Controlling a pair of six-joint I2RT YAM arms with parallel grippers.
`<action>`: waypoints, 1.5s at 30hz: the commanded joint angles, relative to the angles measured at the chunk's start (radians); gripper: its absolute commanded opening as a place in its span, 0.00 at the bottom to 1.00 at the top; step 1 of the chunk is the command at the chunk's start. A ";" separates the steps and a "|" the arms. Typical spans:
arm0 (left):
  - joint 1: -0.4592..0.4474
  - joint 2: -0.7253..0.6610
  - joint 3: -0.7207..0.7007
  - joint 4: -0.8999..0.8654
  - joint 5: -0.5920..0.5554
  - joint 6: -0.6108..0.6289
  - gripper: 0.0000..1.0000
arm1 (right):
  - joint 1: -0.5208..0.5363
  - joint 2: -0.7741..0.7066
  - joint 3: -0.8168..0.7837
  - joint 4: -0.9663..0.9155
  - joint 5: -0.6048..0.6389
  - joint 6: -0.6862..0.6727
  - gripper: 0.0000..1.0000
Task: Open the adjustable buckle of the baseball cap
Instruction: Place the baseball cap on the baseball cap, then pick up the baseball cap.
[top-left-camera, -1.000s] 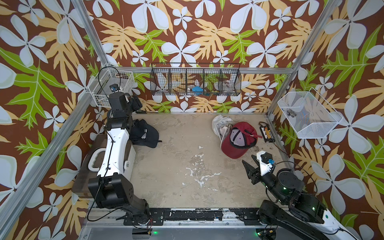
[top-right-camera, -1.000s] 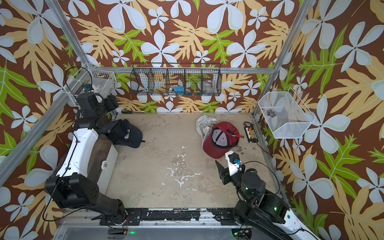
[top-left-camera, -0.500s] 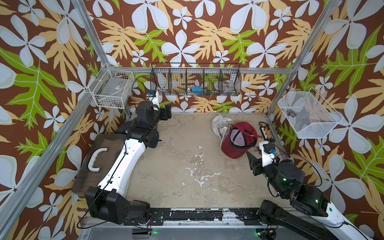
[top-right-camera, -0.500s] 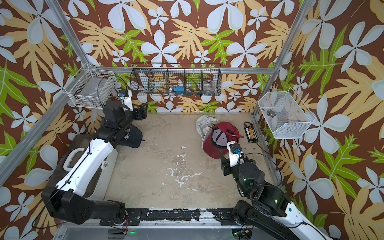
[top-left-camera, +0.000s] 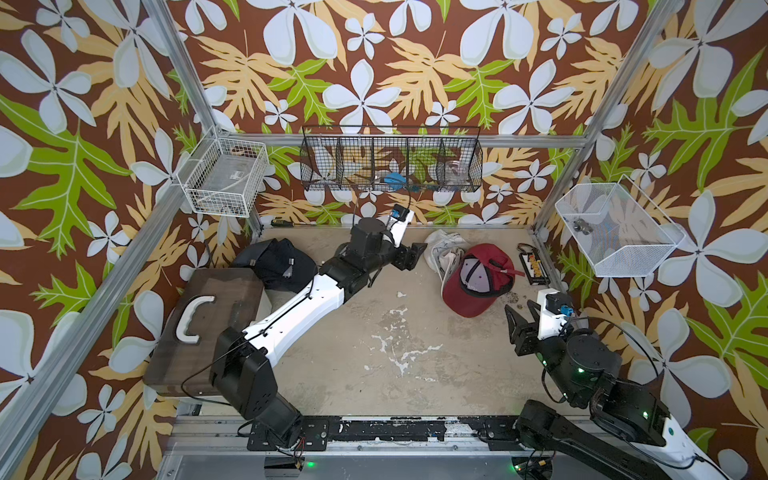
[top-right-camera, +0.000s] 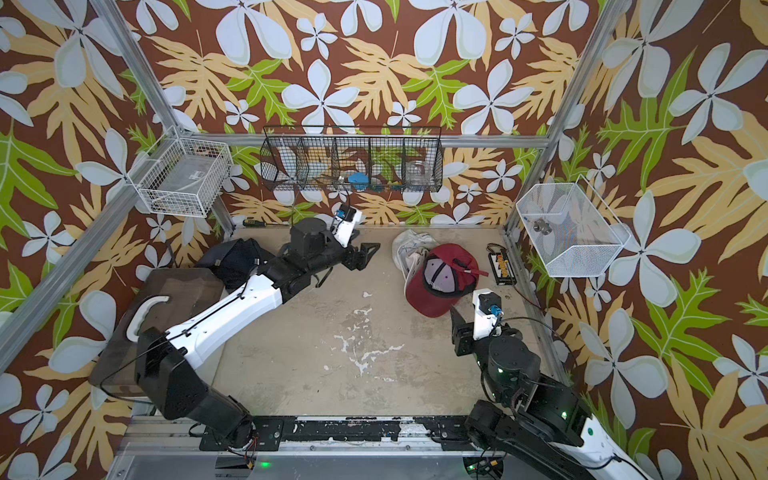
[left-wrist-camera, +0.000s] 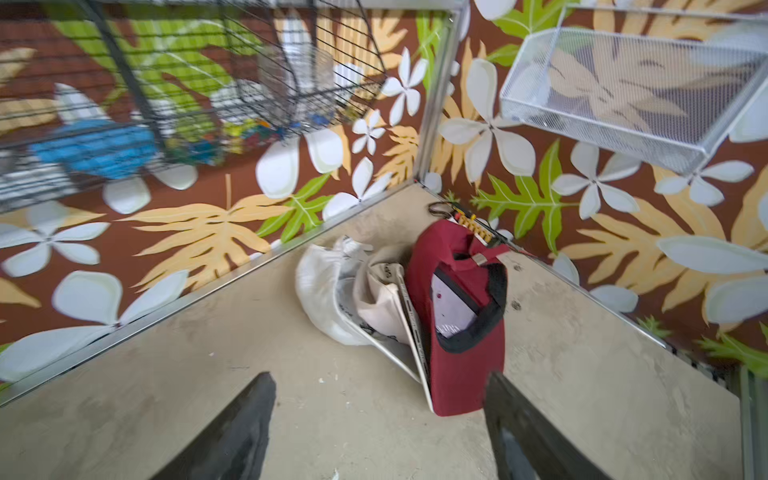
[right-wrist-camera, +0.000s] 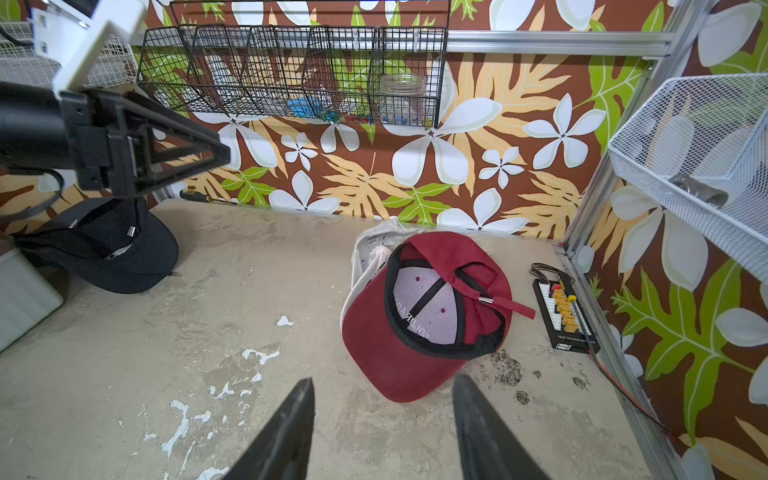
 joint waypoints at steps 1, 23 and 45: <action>-0.025 0.057 0.031 0.055 0.036 -0.005 0.80 | 0.000 -0.028 -0.020 -0.011 0.004 0.028 0.55; -0.120 0.466 0.341 0.058 0.049 -0.010 0.80 | -0.002 -0.101 -0.127 0.045 0.002 0.021 0.55; -0.132 0.717 0.609 0.028 0.042 -0.020 0.79 | -0.003 -0.107 -0.129 0.046 0.002 0.018 0.55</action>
